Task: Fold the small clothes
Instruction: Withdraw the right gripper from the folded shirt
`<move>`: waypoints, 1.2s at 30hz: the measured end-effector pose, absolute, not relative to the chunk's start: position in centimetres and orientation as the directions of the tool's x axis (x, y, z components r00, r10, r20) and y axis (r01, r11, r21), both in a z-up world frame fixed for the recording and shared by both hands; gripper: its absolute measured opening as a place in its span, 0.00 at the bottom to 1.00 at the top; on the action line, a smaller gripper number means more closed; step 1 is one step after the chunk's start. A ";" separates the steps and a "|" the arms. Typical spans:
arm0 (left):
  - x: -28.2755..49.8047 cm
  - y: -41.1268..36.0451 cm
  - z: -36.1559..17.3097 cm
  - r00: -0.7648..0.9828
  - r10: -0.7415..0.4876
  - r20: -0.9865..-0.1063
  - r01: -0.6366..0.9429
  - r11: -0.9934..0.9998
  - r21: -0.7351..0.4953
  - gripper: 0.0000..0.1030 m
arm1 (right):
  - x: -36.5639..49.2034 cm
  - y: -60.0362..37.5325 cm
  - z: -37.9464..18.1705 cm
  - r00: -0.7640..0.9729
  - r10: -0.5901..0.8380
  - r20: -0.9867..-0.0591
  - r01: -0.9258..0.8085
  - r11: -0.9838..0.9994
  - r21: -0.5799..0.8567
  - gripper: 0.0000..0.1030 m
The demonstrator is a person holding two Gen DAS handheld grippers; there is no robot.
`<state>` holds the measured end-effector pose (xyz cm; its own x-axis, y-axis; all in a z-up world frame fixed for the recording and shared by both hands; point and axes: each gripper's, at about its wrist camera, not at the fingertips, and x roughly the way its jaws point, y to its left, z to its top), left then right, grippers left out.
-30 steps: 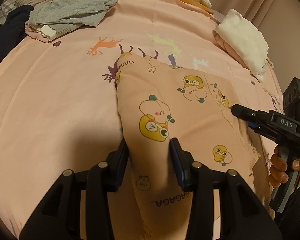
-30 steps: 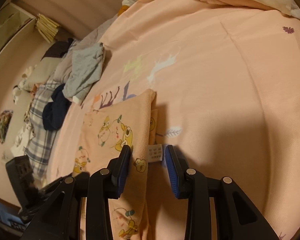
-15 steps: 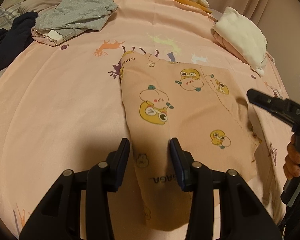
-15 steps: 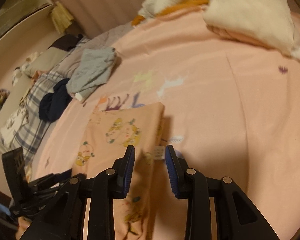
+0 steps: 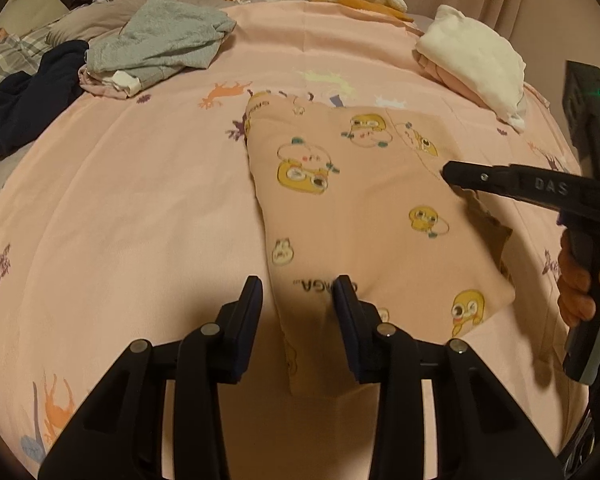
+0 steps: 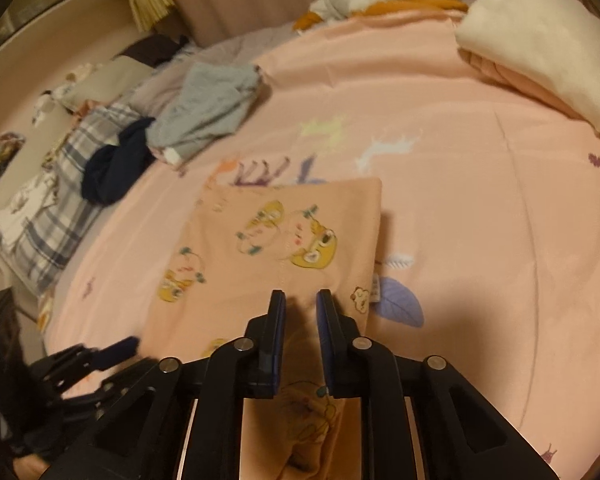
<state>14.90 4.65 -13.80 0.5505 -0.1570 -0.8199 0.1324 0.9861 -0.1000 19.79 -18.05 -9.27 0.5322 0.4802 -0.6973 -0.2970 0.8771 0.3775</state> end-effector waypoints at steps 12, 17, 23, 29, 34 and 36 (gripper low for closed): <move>13.4 4.6 -13.8 0.542 -0.156 -0.826 0.115 0.987 -0.111 0.36 | 15.8 -18.3 -7.5 0.528 0.552 -0.645 -0.371 0.833 0.409 0.18; 13.5 4.4 -14.5 0.532 -0.147 -0.834 0.108 0.989 -0.106 0.36 | 13.8 -16.7 -9.2 0.490 0.513 -0.705 -0.403 0.850 0.338 0.18; 13.1 4.3 -14.5 0.533 -0.137 -0.835 0.112 0.990 -0.091 0.36 | 13.3 -16.1 -10.0 0.491 0.464 -0.737 -0.392 0.874 0.288 0.18; 12.5 4.5 -14.5 0.527 -0.132 -0.840 0.108 0.990 -0.088 0.38 | 12.8 -16.7 -10.4 0.477 0.446 -0.757 -0.381 0.881 0.279 0.18; 11.5 4.4 -13.2 0.529 -0.120 -0.840 0.099 0.992 -0.079 0.41 | 11.3 -17.1 -9.2 0.479 0.444 -0.757 -0.373 0.884 0.282 0.20; 11.1 4.5 -12.7 0.532 -0.109 -0.840 0.087 0.994 -0.074 0.67 | 10.4 -17.4 -8.4 0.495 0.437 -0.751 -0.367 0.889 0.275 0.35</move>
